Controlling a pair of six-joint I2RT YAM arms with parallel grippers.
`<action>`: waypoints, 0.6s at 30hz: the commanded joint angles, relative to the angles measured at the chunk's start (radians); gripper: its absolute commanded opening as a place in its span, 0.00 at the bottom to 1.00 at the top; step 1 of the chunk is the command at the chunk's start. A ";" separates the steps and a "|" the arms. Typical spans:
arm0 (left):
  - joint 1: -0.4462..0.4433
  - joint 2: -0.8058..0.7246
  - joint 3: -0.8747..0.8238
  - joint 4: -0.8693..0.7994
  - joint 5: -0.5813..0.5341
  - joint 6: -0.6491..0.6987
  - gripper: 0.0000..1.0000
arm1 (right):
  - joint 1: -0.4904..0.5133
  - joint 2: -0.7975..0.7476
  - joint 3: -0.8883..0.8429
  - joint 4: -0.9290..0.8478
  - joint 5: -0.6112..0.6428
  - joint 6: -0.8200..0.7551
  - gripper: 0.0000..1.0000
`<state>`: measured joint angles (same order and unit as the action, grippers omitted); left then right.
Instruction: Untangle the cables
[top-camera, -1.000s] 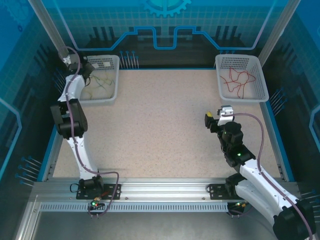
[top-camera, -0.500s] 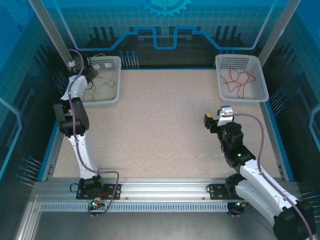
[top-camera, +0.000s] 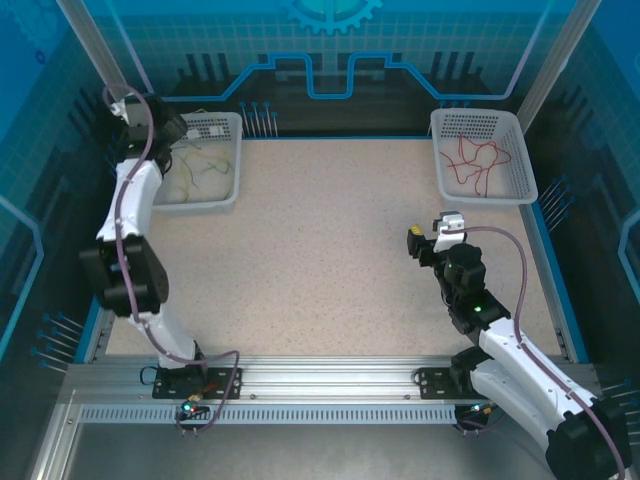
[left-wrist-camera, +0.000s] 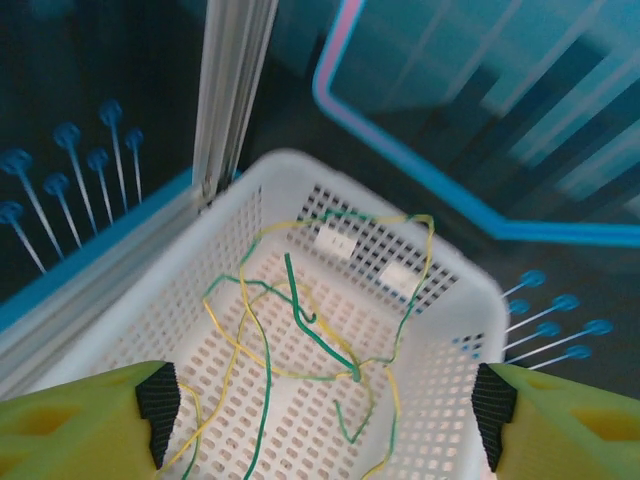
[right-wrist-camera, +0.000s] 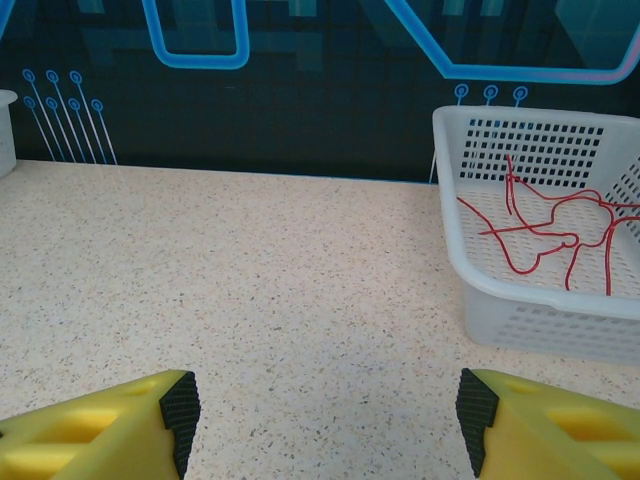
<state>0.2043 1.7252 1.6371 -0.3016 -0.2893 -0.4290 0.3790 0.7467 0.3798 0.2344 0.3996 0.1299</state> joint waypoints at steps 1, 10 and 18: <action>-0.009 -0.112 -0.134 0.038 -0.027 0.010 0.81 | 0.009 0.008 0.030 0.030 -0.005 0.007 0.72; -0.107 -0.351 -0.425 0.174 0.018 0.087 0.86 | 0.010 0.051 0.053 0.063 -0.018 0.009 0.73; -0.401 -0.647 -1.005 0.714 -0.123 0.234 0.99 | -0.008 0.159 0.038 0.172 -0.056 -0.113 0.88</action>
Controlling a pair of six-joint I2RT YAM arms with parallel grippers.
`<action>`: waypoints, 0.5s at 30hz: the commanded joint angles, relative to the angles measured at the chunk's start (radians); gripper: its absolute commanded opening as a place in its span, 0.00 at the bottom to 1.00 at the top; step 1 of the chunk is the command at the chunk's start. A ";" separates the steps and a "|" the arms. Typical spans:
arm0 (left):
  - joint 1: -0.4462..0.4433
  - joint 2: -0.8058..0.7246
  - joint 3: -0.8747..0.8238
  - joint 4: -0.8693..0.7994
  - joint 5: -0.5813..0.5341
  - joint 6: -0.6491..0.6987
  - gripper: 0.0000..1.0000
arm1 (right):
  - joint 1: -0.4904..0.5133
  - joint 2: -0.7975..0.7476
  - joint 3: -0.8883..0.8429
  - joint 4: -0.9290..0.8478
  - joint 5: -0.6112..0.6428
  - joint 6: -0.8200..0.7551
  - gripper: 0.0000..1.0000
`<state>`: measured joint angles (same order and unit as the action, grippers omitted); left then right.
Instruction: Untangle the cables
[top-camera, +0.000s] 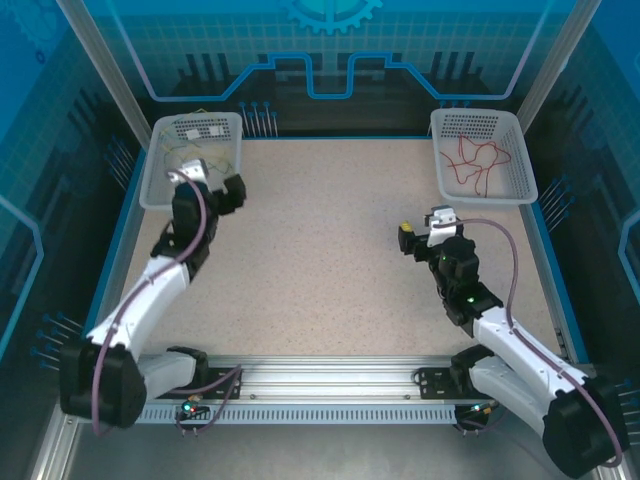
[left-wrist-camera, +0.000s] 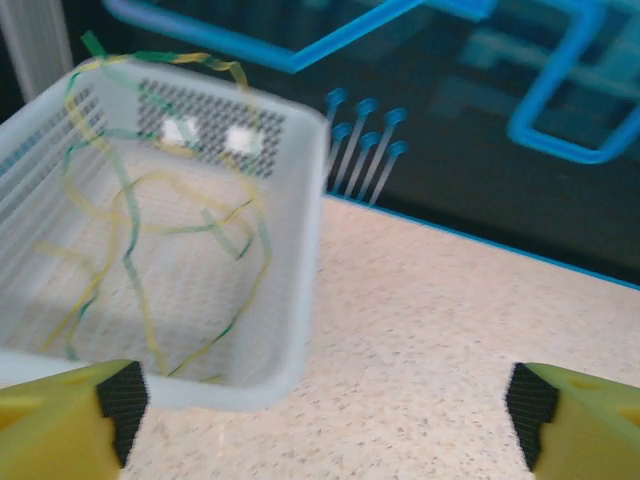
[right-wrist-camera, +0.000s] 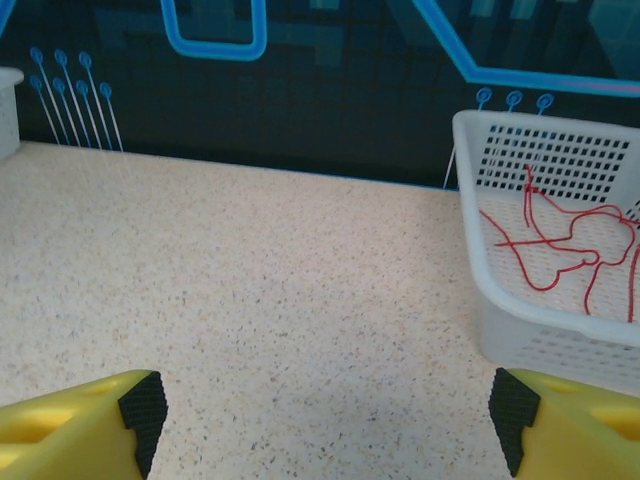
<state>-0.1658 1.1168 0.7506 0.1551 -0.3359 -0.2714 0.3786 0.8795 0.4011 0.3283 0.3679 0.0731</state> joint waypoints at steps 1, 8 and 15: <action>-0.045 -0.050 -0.156 0.275 -0.087 0.070 0.99 | -0.008 0.034 0.021 0.082 -0.008 -0.058 0.88; -0.067 -0.060 -0.416 0.429 -0.149 0.226 0.99 | -0.105 0.128 -0.042 0.261 0.072 -0.073 0.99; -0.024 0.249 -0.490 0.848 -0.120 0.353 0.99 | -0.168 0.342 -0.020 0.290 0.172 -0.102 0.99</action>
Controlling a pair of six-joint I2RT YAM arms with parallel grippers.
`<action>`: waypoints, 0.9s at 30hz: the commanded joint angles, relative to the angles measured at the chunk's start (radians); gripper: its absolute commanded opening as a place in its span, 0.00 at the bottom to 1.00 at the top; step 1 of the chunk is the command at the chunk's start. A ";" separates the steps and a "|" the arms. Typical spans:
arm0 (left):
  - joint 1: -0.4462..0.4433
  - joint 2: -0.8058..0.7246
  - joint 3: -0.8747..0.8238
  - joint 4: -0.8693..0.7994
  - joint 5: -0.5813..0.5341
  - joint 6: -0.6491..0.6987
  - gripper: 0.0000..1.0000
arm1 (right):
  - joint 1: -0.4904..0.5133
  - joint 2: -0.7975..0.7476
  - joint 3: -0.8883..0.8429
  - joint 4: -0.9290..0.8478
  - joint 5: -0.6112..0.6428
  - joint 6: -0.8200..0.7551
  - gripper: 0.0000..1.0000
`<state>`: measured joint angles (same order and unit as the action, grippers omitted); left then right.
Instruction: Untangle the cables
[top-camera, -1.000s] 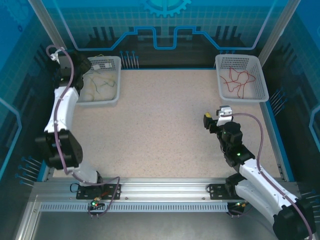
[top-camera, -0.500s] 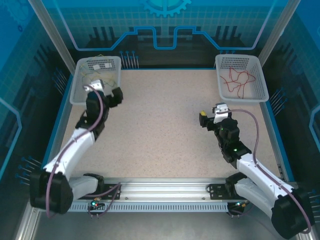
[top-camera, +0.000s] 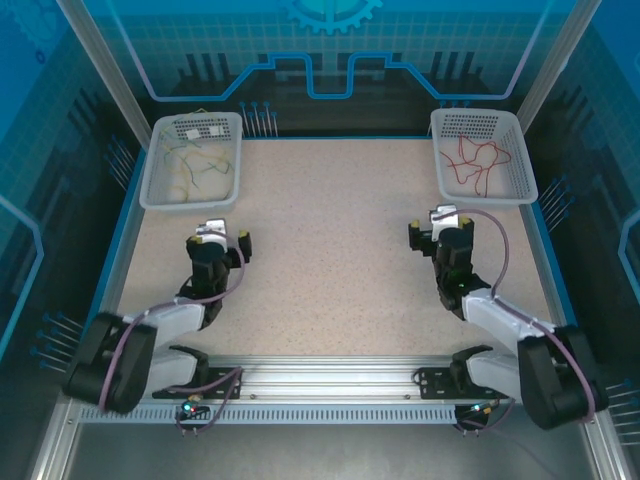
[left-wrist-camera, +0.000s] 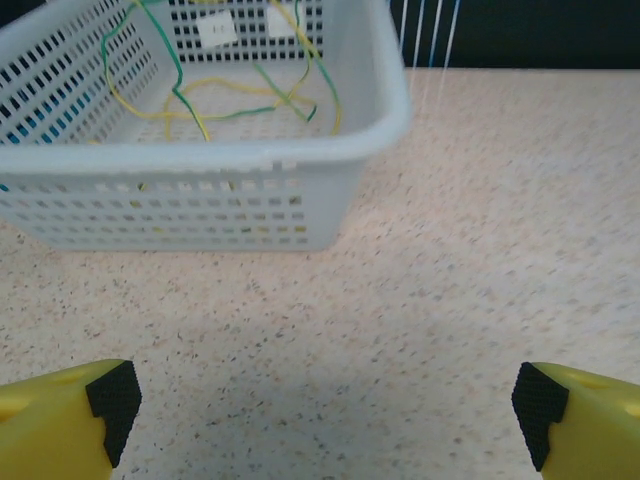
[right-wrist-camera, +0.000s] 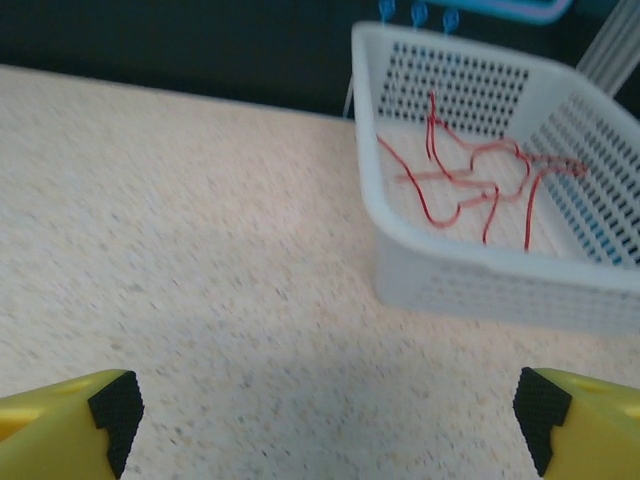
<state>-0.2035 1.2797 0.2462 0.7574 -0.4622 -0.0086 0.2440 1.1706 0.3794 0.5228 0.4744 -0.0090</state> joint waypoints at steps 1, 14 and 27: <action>0.006 0.107 0.031 0.236 0.009 0.106 0.99 | -0.060 0.082 0.011 0.095 0.044 0.005 0.99; 0.133 0.301 -0.092 0.614 0.285 0.049 0.99 | -0.051 0.237 -0.073 0.388 -0.258 -0.103 1.00; 0.173 0.267 0.117 0.188 0.194 -0.025 0.99 | -0.172 0.328 0.031 0.266 -0.257 0.057 1.00</action>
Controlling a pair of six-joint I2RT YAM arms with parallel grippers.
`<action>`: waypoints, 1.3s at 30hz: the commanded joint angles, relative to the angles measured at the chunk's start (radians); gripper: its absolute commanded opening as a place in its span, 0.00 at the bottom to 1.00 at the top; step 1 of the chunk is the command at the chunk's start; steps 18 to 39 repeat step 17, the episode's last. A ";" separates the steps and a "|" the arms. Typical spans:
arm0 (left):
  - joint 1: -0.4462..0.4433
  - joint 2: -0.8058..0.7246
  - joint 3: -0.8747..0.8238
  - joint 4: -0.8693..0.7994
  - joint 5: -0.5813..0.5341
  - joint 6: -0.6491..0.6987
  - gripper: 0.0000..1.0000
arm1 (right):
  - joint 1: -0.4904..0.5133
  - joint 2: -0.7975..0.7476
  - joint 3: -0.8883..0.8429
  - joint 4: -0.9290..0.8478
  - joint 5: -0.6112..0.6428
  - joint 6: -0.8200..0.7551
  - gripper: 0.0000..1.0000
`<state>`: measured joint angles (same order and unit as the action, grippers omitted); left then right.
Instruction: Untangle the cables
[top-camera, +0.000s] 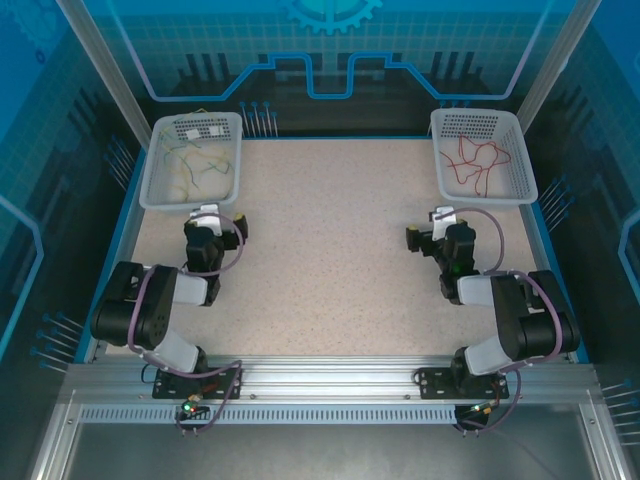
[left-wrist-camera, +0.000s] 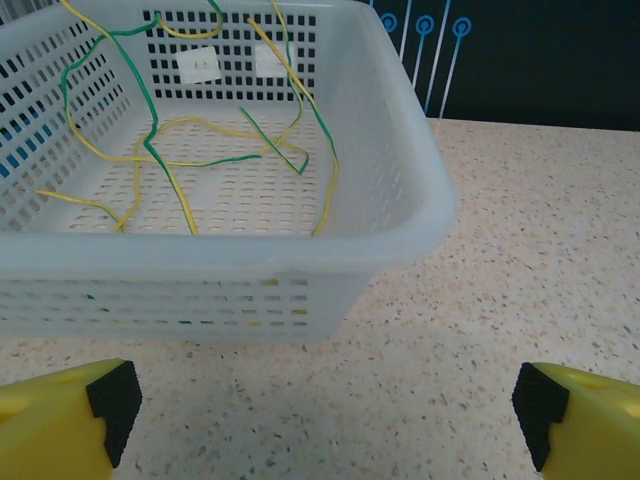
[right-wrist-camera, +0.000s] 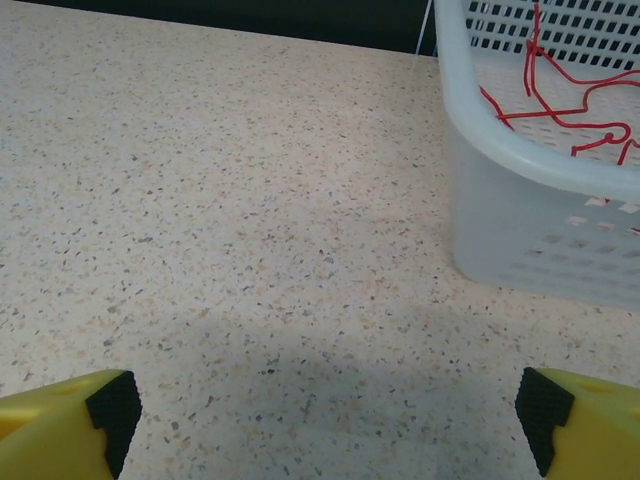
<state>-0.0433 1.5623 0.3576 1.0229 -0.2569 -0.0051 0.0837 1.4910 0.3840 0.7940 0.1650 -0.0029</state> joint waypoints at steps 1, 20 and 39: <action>0.013 -0.015 0.006 -0.078 -0.013 -0.027 0.99 | 0.003 0.009 0.024 -0.001 0.083 0.045 1.00; 0.007 -0.014 0.018 -0.094 0.046 -0.001 0.99 | 0.007 0.010 0.023 0.004 0.093 0.043 1.00; 0.007 -0.014 0.018 -0.094 0.046 -0.001 0.99 | 0.007 0.010 0.023 0.004 0.093 0.043 1.00</action>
